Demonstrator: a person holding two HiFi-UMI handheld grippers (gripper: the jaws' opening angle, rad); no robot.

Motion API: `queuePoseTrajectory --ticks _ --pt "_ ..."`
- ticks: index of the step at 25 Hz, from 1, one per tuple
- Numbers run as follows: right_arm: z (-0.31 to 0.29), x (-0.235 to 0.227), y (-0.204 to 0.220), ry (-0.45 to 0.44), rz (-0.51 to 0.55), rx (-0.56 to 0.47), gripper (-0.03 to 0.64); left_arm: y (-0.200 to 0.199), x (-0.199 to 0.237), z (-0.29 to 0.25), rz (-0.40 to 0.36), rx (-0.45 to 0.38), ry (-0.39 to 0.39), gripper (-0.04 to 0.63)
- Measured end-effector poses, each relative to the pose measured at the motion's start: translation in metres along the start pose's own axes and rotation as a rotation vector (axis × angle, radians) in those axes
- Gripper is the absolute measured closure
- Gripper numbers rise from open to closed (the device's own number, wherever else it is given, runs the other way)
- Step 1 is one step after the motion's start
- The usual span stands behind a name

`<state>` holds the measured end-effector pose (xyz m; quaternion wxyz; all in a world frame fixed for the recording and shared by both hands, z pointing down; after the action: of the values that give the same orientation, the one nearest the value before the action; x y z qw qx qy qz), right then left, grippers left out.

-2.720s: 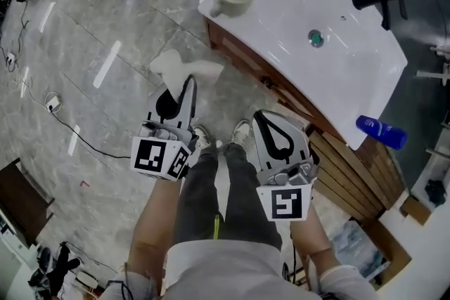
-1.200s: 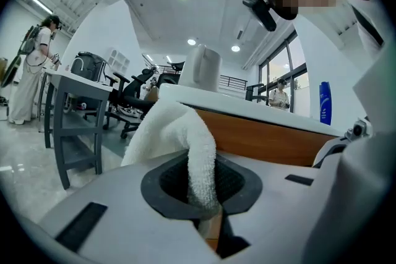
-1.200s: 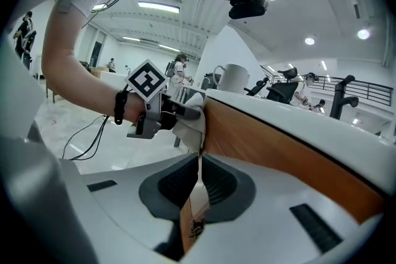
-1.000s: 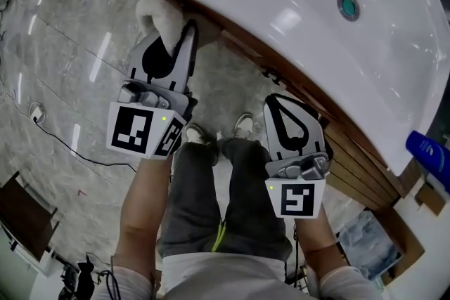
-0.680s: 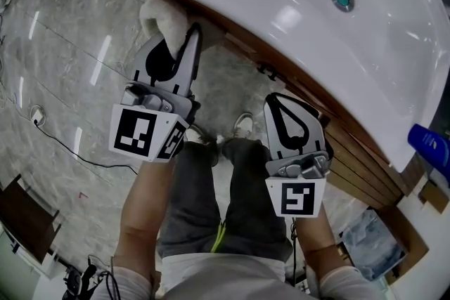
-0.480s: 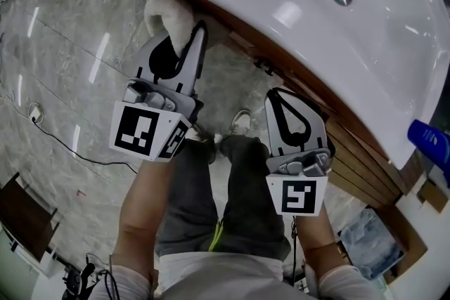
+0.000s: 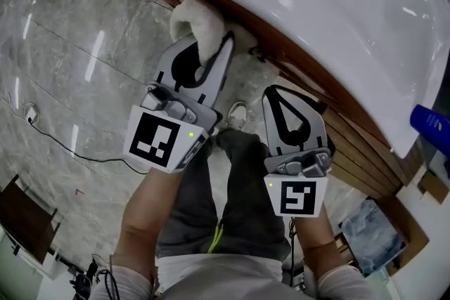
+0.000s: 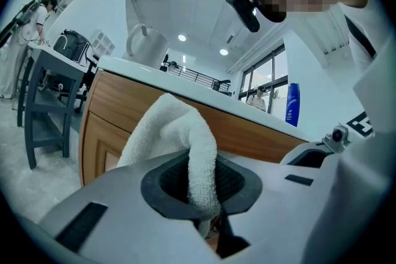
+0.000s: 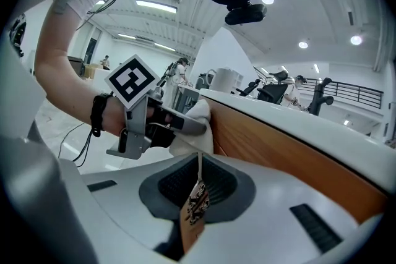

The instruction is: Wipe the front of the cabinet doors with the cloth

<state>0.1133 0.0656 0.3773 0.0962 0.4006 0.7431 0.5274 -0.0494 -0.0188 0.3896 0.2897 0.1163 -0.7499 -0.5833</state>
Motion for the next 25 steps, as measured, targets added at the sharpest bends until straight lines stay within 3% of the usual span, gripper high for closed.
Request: queuePoseTrajectory --ticks 5,10,16,25 --pt "0.013 0.000 0.004 0.013 -0.006 0.016 0.572 0.012 -0.023 -0.003 0.045 0.009 0.045 0.537" --pt "0.019 -0.003 -0.001 -0.006 -0.002 0.030 0.572 0.011 -0.032 -0.002 0.038 0.031 0.082 0.537" --pt "0.014 0.000 -0.018 -0.040 0.016 0.015 0.572 0.003 -0.004 0.020 0.025 0.037 -0.015 0.537" --pt "-0.034 0.024 -0.009 -0.086 0.045 -0.018 0.572 0.010 0.077 0.041 0.001 0.005 -0.140 0.537"
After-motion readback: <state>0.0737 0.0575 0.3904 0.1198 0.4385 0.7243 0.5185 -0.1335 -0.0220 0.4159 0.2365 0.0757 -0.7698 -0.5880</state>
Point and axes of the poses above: the fingertips, and each gripper's own axes: z backward along the fingers, x to its left, y out of its underside, the point moved 9 cm from there along z, backward along the fingers, and after that the axes turned 5 degrees about -y, right-handed, at the moved point
